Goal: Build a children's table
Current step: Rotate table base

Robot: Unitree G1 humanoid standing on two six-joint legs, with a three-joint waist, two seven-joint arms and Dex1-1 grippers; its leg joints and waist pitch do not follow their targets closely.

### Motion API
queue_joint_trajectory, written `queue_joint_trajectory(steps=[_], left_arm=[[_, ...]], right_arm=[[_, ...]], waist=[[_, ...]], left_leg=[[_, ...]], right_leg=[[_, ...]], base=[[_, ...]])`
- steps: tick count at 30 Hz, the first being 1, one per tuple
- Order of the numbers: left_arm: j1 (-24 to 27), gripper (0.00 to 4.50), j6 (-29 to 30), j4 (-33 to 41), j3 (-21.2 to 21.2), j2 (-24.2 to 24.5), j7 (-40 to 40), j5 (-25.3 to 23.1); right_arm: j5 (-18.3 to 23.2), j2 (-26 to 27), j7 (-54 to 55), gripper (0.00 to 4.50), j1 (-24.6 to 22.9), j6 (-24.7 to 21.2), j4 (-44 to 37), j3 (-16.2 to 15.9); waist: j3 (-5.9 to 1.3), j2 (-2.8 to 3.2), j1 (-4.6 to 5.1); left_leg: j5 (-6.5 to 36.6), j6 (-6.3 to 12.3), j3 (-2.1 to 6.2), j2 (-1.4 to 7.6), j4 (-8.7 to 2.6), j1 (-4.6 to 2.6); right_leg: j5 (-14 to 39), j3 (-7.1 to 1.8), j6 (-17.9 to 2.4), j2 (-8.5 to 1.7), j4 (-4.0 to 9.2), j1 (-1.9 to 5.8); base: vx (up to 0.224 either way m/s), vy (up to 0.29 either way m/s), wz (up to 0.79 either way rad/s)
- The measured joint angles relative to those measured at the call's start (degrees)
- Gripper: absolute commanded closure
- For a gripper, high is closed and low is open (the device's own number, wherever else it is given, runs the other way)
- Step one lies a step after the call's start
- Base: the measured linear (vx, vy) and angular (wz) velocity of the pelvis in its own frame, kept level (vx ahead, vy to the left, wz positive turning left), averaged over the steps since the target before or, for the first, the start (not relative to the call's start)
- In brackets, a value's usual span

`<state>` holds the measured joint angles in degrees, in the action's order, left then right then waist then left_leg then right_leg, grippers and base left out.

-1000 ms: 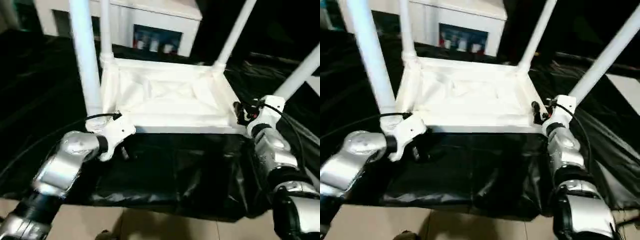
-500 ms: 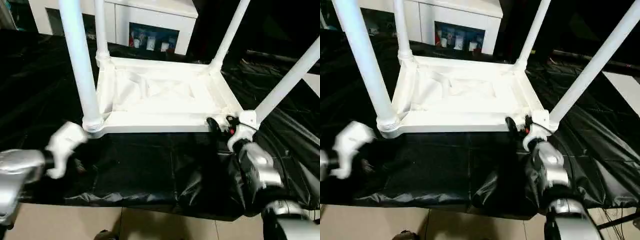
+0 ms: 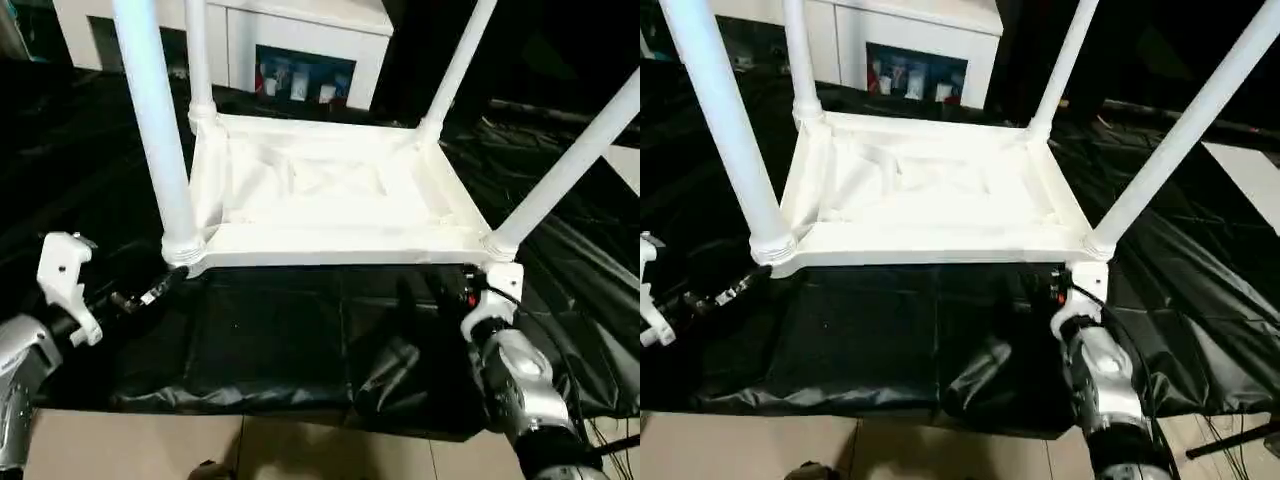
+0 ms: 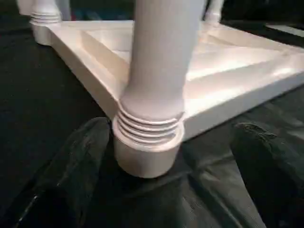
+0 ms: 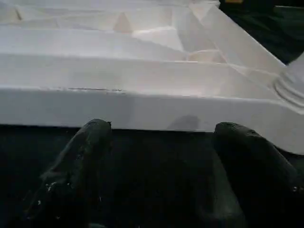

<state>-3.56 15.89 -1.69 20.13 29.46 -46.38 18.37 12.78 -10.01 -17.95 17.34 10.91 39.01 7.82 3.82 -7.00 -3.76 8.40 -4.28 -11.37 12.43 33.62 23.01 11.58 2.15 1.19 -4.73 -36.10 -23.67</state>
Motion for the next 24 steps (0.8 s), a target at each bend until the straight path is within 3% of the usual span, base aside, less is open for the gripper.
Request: queue_joint_trajectory(steps=[7,11,19,24], left_arm=[[-10.7,0.04,-2.4,-4.7,0.1,-5.6,4.9,1.6],[-15.5,0.04,-1.0,-4.9,-2.3,-8.6,5.4,3.7],[-17.0,0.04,1.9,-5.7,-3.6,-9.9,3.1,6.7],[-16.2,0.04,9.8,-0.4,-9.4,-8.3,-5.4,12.4]], right_arm=[[-1.1,0.1,0.1,0.76,0.5,-1.6,-0.3,-0.8],[-1.5,0.0,0.1,0.76,1.9,-1.7,1.1,-1.1],[-2.3,0.0,0.2,0.76,3.7,-2.2,4.1,-1.5],[-3.1,0.1,0.2,0.76,6.5,-2.4,7.7,-1.8]], waist=[[-0.03,-0.16,-0.89],[-0.02,-0.12,-1.20],[-0.03,-0.13,-1.58],[-0.01,-0.10,-1.97]], left_leg=[[0.0,0.00,0.02,-0.01,0.04,0.00],[0.0,-0.01,0.01,-0.01,0.03,-0.01],[0.0,-0.06,-0.02,0.04,0.04,0.02],[-0.1,-0.06,-0.04,0.05,0.15,0.00]], right_leg=[[0.0,-0.02,0.0,0.01,0.00,0.03],[-0.1,-0.02,0.0,0.01,-0.01,0.02],[-0.2,-0.01,0.0,0.06,0.05,0.02],[-0.2,-0.02,0.0,0.03,0.01,0.12]], base=[[0.000,0.000,0.00],[0.000,0.000,0.00],[0.000,0.000,0.00],[0.000,0.000,0.00]])
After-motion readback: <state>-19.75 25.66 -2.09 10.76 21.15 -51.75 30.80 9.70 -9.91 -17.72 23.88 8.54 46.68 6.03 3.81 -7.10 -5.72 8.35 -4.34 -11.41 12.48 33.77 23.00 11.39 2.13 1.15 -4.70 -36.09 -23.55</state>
